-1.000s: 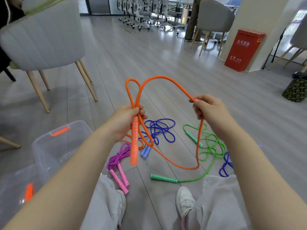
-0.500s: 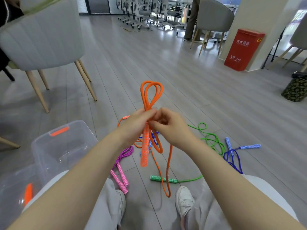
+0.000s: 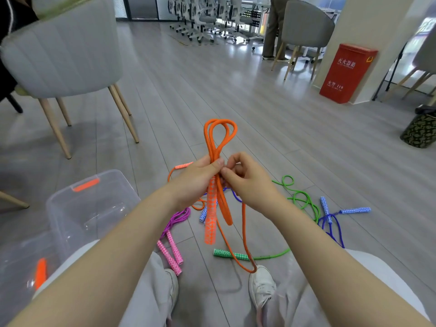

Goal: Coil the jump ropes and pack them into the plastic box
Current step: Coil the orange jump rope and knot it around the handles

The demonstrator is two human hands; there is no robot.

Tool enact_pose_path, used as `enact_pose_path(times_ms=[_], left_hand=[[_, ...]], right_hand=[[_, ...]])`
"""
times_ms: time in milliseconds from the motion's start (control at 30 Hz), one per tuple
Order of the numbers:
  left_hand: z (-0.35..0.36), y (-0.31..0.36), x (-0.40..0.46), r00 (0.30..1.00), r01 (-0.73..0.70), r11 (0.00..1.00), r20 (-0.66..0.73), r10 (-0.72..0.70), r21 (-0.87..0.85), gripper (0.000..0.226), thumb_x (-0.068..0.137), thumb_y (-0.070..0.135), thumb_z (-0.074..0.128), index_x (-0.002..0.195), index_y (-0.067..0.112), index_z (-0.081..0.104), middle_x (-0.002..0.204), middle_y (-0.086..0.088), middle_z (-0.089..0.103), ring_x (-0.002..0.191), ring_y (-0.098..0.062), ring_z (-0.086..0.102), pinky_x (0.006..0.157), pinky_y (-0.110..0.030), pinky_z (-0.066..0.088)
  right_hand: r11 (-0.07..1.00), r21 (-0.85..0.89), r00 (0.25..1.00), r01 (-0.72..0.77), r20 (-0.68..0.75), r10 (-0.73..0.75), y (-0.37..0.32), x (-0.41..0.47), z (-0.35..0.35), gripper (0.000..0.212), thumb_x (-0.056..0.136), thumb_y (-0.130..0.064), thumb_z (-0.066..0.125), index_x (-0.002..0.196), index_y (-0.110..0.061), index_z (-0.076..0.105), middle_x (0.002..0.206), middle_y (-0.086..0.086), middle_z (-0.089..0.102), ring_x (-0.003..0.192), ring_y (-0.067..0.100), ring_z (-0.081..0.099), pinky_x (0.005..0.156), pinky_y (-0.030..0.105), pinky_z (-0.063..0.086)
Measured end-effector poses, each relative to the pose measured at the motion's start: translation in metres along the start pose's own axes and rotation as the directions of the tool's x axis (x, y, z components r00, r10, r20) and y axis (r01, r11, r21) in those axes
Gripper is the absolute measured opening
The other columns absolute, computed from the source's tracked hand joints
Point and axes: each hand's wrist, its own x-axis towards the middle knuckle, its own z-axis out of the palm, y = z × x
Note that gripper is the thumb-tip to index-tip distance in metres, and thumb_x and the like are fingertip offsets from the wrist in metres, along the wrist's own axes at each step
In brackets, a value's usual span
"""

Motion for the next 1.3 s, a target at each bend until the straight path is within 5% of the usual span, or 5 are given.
enact_pose_path(times_ms=[300, 567, 800, 1033, 1300], left_hand=[[-0.029, 0.021, 0.017, 0.947, -0.132, 0.829, -0.315, -0.056, -0.543, 0.027, 0.103, 0.023, 0.037, 0.080, 0.015, 0.048, 0.059, 0.001, 0.060, 0.052, -0.011, 0.059, 0.052, -0.023, 0.054], [-0.076, 0.018, 0.020, 0.720, -0.266, 0.862, -0.684, -0.120, -0.432, 0.028, 0.103, 0.025, 0.037, 0.075, 0.022, 0.041, 0.049, 0.009, 0.046, 0.046, -0.009, 0.047, 0.055, -0.025, 0.041], [-0.027, 0.005, 0.013, 0.929, -0.007, 0.992, -0.366, 0.052, 0.123, 0.025, 0.102, 0.025, 0.043, 0.080, 0.018, 0.051, 0.064, 0.006, 0.063, 0.051, -0.010, 0.048, 0.057, -0.029, 0.041], [0.006, 0.008, 0.000, 0.995, -0.014, 0.987, -0.099, 0.030, 0.162, 0.028, 0.104, 0.022, 0.038, 0.090, 0.016, 0.062, 0.061, 0.010, 0.069, 0.055, 0.002, 0.061, 0.052, -0.012, 0.045], [0.008, 0.009, -0.001, 0.984, 0.174, 0.984, 0.038, -0.172, -0.047, 0.032, 0.102, 0.033, 0.041, 0.096, 0.011, 0.063, 0.063, 0.001, 0.059, 0.064, -0.016, 0.063, 0.068, -0.030, 0.050]], right_hand=[[0.953, -0.294, 0.995, -0.078, 0.042, 0.095, 0.001, 0.011, -0.052, 0.020, 0.091, -0.034, 0.063, 0.082, -0.016, 0.060, 0.062, 0.001, 0.051, 0.059, 0.016, 0.045, 0.061, 0.033, 0.041], [0.825, -0.533, 0.981, -0.191, -0.133, 0.141, 0.009, 0.013, -0.113, 0.015, 0.091, -0.031, 0.059, 0.088, -0.021, 0.070, 0.071, 0.000, 0.057, 0.071, 0.018, 0.052, 0.075, 0.040, 0.050], [0.960, -0.279, 0.995, 0.006, -0.089, -0.032, -0.007, 0.006, -0.071, 0.012, 0.092, -0.025, 0.063, 0.087, -0.019, 0.072, 0.059, -0.016, 0.055, 0.058, 0.000, 0.047, 0.059, 0.016, 0.040], [0.948, -0.295, 0.992, 0.118, 0.002, -0.123, -0.006, 0.007, -0.035, 0.010, 0.091, -0.016, 0.064, 0.091, -0.011, 0.072, 0.071, -0.008, 0.069, 0.062, -0.005, 0.060, 0.061, 0.008, 0.041], [0.909, -0.391, 0.980, 0.148, -0.069, -0.189, 0.000, 0.008, -0.031, 0.007, 0.090, -0.016, 0.063, 0.089, -0.019, 0.057, 0.072, -0.013, 0.069, 0.066, -0.007, 0.062, 0.062, 0.012, 0.043]])
